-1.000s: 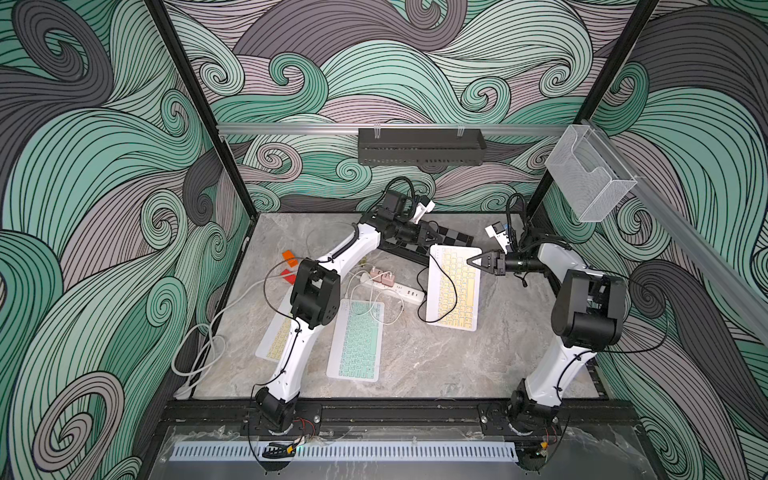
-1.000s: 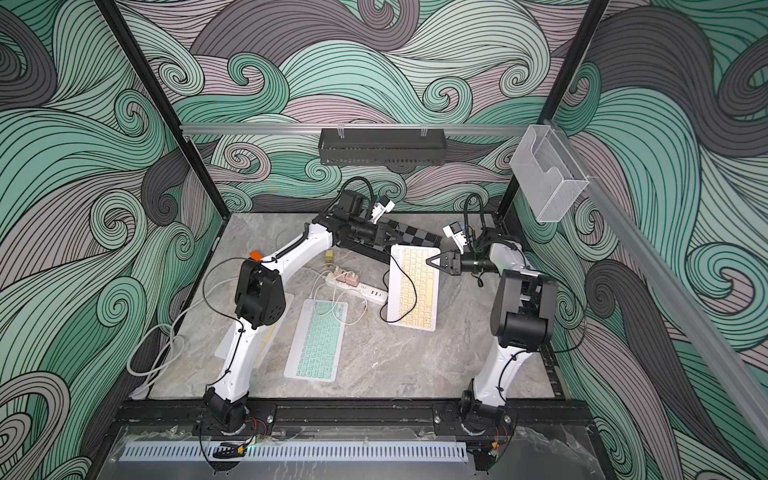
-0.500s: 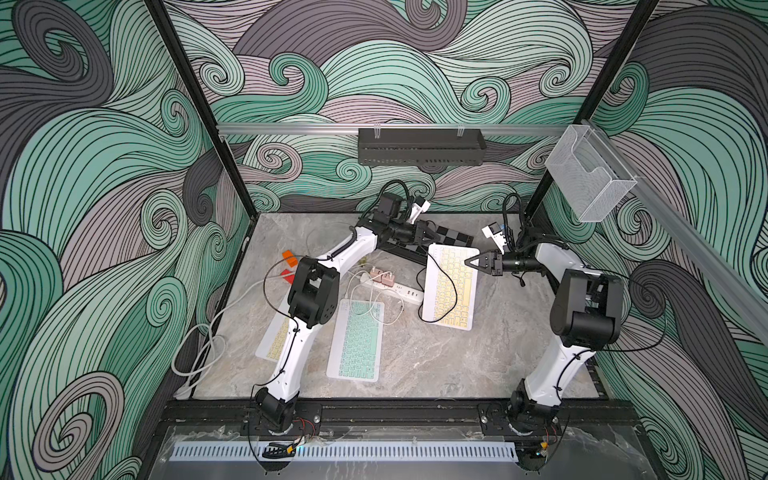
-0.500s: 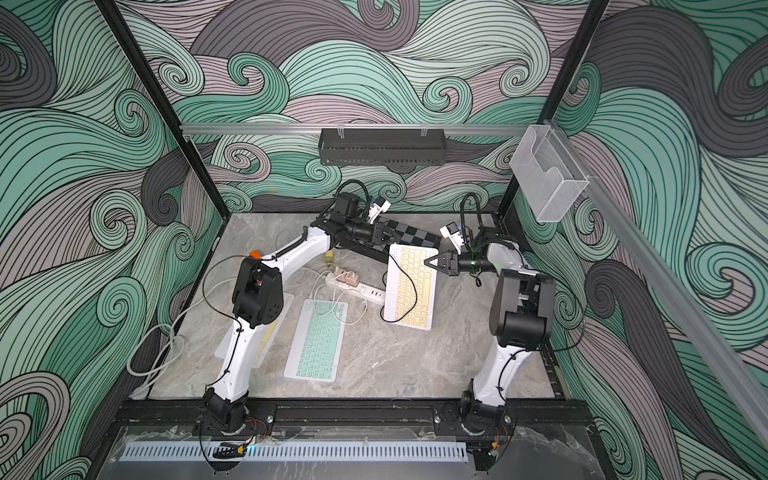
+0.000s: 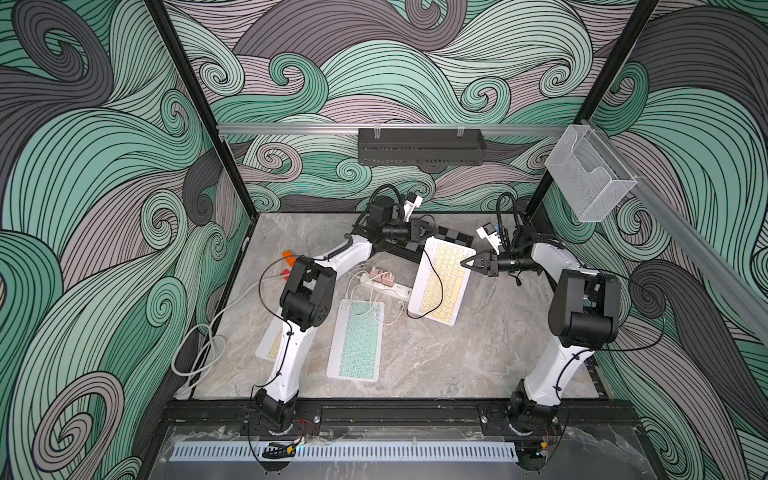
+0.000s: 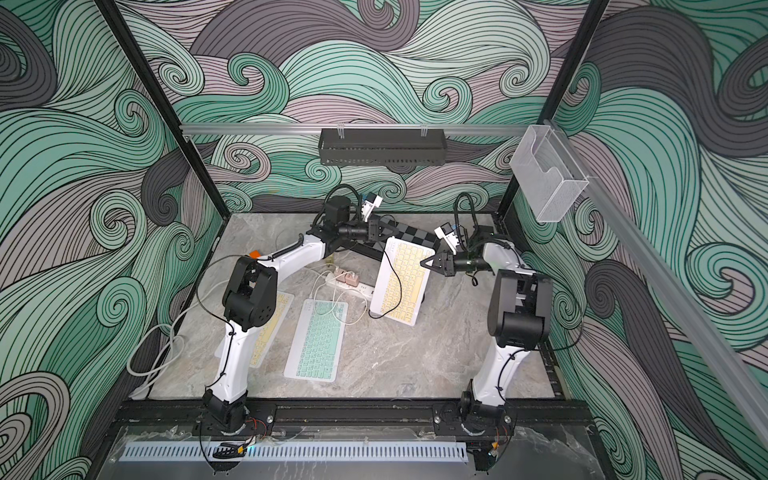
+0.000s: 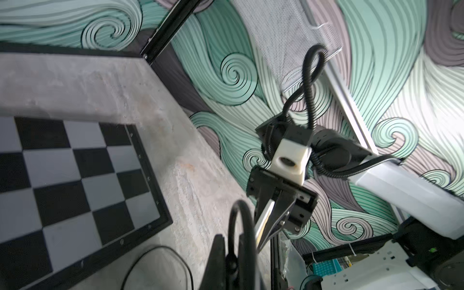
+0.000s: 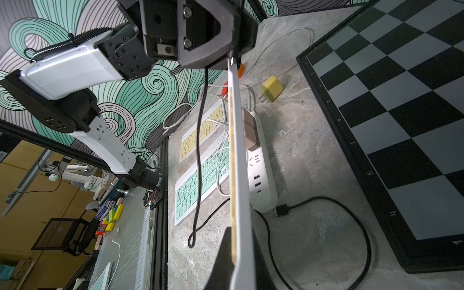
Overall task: Unplug the wireless keyboard
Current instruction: Remove the power cord from the keyboard.
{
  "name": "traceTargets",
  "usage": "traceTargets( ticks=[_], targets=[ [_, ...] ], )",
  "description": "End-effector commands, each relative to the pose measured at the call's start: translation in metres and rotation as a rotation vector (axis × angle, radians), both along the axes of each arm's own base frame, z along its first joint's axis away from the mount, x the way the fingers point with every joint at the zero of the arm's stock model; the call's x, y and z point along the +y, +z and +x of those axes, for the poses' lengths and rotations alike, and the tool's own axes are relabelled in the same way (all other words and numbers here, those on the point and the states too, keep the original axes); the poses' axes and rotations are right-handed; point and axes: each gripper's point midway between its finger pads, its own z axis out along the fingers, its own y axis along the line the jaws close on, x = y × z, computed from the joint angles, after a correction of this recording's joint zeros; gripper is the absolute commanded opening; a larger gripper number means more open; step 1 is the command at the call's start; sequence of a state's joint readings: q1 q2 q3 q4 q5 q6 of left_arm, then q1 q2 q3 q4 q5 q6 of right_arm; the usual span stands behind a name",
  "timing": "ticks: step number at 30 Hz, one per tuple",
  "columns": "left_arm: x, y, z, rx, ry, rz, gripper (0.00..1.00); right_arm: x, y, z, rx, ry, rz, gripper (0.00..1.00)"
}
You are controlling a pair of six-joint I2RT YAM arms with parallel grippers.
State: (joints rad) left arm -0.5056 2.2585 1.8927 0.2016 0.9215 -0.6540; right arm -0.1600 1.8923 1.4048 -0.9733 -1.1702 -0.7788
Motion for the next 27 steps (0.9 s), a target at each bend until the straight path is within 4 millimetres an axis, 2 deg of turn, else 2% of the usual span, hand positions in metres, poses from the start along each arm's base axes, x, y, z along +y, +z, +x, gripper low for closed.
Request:
traceTargets(
  ticks=[1, 5, 10, 16, 18, 20, 23, 27],
  targets=[
    [0.006, 0.07, -0.002, -0.185, -0.044, -0.059, 0.0, 0.009, -0.012, -0.015, 0.053, 0.048, -0.055, 0.0],
    [0.003, 0.061, -0.014, -0.21, -0.085, 0.042, 0.0, 0.008, -0.008, -0.013, 0.031, 0.051, -0.086, 0.0],
    [-0.004, 0.055, -0.04, -0.245, -0.178, 0.087, 0.0, 0.017, 0.012, -0.012, -0.009, 0.058, -0.089, 0.0],
    [-0.012, 0.062, -0.057, -0.266, -0.247, 0.135, 0.0, 0.024, -0.01, -0.024, -0.073, 0.128, -0.351, 0.0],
    [-0.013, 0.063, -0.059, -0.277, -0.253, 0.159, 0.0, 0.027, -0.012, -0.026, -0.082, 0.144, -0.386, 0.0],
    [-0.013, 0.063, -0.053, -0.282, -0.217, 0.166, 0.0, 0.029, -0.01, -0.025, -0.091, 0.147, -0.379, 0.0],
    [-0.013, 0.07, -0.05, -0.3, -0.182, 0.147, 0.0, 0.02, -0.01, -0.018, -0.069, 0.1, -0.397, 0.0],
    [-0.009, 0.063, -0.04, -0.295, -0.105, 0.172, 0.0, -0.014, 0.002, -0.009, -0.026, -0.028, -0.291, 0.0]
  ],
)
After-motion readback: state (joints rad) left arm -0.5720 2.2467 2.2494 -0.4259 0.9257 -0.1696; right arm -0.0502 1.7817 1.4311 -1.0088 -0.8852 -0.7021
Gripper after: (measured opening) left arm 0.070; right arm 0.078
